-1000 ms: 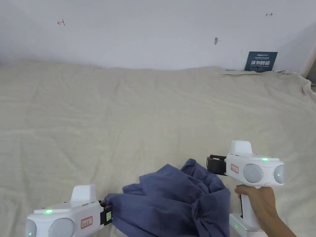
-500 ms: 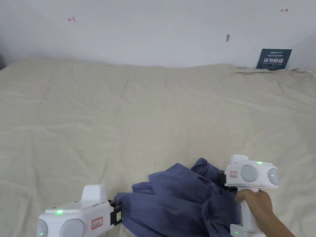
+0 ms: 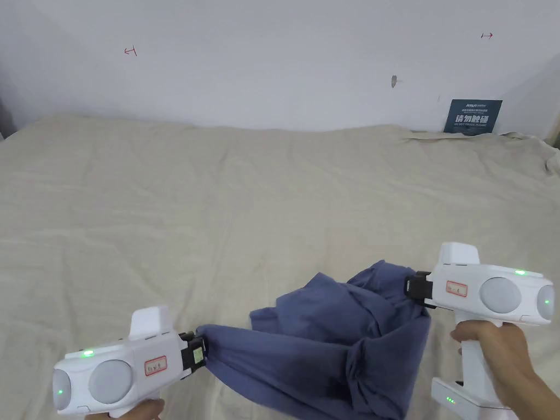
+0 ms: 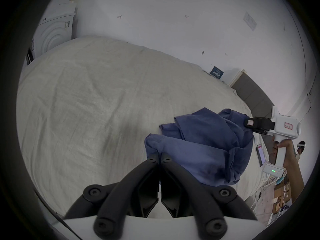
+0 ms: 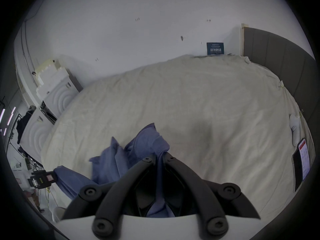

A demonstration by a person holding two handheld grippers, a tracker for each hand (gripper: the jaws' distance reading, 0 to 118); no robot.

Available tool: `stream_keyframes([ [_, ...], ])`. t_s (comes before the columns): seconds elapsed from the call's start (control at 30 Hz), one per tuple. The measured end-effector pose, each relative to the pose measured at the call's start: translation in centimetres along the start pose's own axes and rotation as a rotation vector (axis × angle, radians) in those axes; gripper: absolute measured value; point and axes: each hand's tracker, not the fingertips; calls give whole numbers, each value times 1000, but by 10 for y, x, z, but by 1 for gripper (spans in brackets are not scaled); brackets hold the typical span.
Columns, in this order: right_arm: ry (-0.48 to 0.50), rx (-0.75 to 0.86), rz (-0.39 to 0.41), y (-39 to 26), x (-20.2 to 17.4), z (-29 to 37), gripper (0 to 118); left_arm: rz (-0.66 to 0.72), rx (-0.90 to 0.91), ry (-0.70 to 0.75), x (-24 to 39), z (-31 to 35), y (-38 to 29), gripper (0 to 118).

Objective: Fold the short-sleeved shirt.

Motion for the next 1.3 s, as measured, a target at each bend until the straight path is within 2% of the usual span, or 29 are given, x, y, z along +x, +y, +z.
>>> stream_keyframes([
  [0.2, -56, 89, 13, 22, 25, 49, 3, 35, 95, 23, -14, 25, 35, 0],
  [0.43, -102, 194, -35, 56, 47, 113, 3, 26, 227, 41, -16, 58, 105, 0],
  [0.63, -71, 269, -79, 99, 49, 154, 3, 12, 319, -4, 8, 79, 169, 0],
  [0.73, -75, 300, -56, 119, 36, 167, 3, -30, 341, 2, 28, 81, 199, 0],
  [1.0, -118, 348, 14, 180, 18, 173, 3, -147, 358, 64, 65, 77, 274, 0],
  [1.17, -125, 391, 9, 222, 17, 150, 3, -159, 382, 107, 73, 60, 318, 0],
  [1.3, -156, 450, 48, 249, 8, 127, 3, -196, 467, 151, 78, 53, 345, 0],
])
